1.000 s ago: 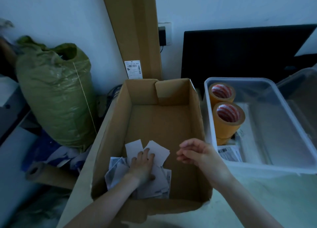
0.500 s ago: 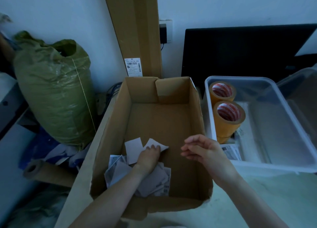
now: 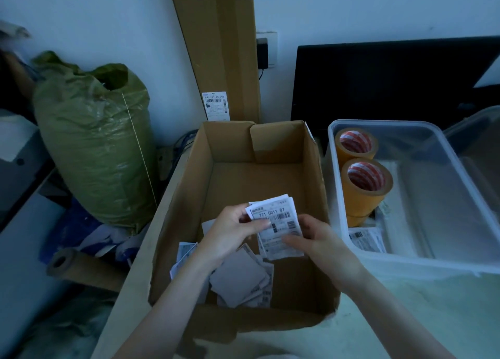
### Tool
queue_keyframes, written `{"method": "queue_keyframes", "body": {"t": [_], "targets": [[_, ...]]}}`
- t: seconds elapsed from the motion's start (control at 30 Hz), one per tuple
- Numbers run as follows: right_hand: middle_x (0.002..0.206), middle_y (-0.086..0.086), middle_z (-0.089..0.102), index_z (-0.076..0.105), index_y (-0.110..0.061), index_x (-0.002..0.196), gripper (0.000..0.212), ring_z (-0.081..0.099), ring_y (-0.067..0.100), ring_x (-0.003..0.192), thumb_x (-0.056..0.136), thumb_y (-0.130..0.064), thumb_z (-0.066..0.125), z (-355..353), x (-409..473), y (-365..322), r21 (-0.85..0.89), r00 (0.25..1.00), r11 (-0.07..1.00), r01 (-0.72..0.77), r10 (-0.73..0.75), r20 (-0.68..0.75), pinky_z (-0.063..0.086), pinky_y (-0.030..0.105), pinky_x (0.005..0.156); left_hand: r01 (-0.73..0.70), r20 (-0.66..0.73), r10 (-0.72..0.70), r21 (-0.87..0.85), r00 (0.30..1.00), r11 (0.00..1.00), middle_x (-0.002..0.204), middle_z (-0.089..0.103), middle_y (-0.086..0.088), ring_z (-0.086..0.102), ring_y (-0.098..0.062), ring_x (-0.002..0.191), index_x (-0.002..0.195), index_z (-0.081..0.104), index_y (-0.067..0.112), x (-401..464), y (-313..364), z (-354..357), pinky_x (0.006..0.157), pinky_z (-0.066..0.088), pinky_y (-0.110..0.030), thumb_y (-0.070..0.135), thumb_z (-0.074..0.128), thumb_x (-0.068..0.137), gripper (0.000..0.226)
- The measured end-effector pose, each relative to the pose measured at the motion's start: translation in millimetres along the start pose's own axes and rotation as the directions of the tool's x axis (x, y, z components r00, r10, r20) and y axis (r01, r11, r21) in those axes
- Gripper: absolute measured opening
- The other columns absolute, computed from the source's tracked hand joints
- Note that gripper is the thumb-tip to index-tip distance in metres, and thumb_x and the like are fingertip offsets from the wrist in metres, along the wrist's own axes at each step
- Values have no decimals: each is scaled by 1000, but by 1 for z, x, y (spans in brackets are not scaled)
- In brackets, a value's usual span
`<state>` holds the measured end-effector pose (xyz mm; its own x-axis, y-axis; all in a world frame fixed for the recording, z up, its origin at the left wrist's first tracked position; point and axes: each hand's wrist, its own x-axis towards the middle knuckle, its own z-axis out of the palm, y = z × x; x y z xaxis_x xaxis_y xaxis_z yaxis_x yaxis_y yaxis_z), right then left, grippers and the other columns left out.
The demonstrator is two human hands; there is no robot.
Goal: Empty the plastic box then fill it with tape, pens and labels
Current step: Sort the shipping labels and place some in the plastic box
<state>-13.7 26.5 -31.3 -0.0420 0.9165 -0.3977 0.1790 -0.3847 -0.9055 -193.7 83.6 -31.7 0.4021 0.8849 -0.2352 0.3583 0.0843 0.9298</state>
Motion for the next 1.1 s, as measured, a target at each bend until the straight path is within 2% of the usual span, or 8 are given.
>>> {"method": "queue_keyframes", "body": {"t": [0.17, 0.3, 0.43, 0.63, 0.7, 0.87, 0.97, 1.1], "targets": [[99, -3, 72, 62, -23, 106, 19, 71, 15, 92, 96, -11, 52, -1, -5, 2, 151, 1000, 988, -27, 25, 20, 59, 28, 69, 11, -16, -11, 48, 1000, 999, 95, 70, 11, 65, 1, 84, 104, 64, 23, 3, 1, -2, 68, 51, -17, 31, 61, 90, 16], [104, -3, 72, 62, -22, 110, 20, 71, 17, 94, 95, -12, 54, -8, -8, 6, 236, 999, 972, -12, 21, -38, 60, 32, 71, 252, -261, -199, 187, 945, 949, 124, 57, 6, 57, -13, 112, 124, 50, 24, 40, -51, -15, 94, 47, -30, 34, 52, 95, 31], [105, -1, 72, 62, -21, 112, 22, 70, 20, 96, 94, -12, 55, -14, -9, 8, 305, 998, 952, 18, 1, -63, 59, 34, 72, 565, -285, -488, 406, 825, 718, 144, 34, -16, 39, -32, 128, 142, 31, 7, 64, -117, -18, 102, 40, -41, 33, 52, 96, 57], [103, -1, 73, 62, -21, 111, 22, 71, 21, 96, 93, -11, 56, -14, -10, 8, 345, 998, 939, 20, 0, -58, 60, 36, 75, 614, -389, -521, 693, 760, 379, 148, 20, -24, 24, -38, 134, 141, 21, 2, 69, -135, 4, 102, 36, -46, 63, 53, 84, 90], [102, -2, 73, 62, -21, 111, 22, 71, 21, 96, 93, -11, 55, -12, -10, 9, 344, 999, 939, 15, 4, -53, 60, 35, 74, 598, -391, -518, 733, 761, 325, 147, 23, -27, 27, -42, 133, 142, 20, -2, 74, -135, 7, 100, 40, -47, 57, 53, 87, 87], [103, -2, 73, 62, -21, 113, 23, 70, 21, 97, 94, -11, 54, -8, -11, 10, 353, 997, 935, 0, 25, -67, 60, 36, 76, 527, -436, -395, 835, 809, 159, 133, 47, -28, 47, -40, 122, 135, 31, 2, 73, -133, 12, 86, 52, -40, 20, 47, 96, 46], [102, -4, 73, 62, -22, 113, 23, 70, 20, 96, 94, -11, 54, -7, -11, 11, 363, 996, 932, 1, 31, -82, 60, 38, 78, 489, -415, -296, 836, 861, 250, 123, 57, -17, 58, -30, 112, 127, 35, 7, 69, -130, 1, 81, 51, -37, 12, 46, 96, 33], [102, -3, 73, 61, -23, 114, 24, 71, 20, 95, 94, -11, 54, -3, -11, 12, 377, 993, 926, 0, 43, -107, 60, 40, 79, 577, -538, -229, 673, 811, 464, 100, 65, -8, 64, -24, 90, 109, 57, 9, 65, -103, -19, 76, 53, -37, 23, 43, 99, 22]]}}
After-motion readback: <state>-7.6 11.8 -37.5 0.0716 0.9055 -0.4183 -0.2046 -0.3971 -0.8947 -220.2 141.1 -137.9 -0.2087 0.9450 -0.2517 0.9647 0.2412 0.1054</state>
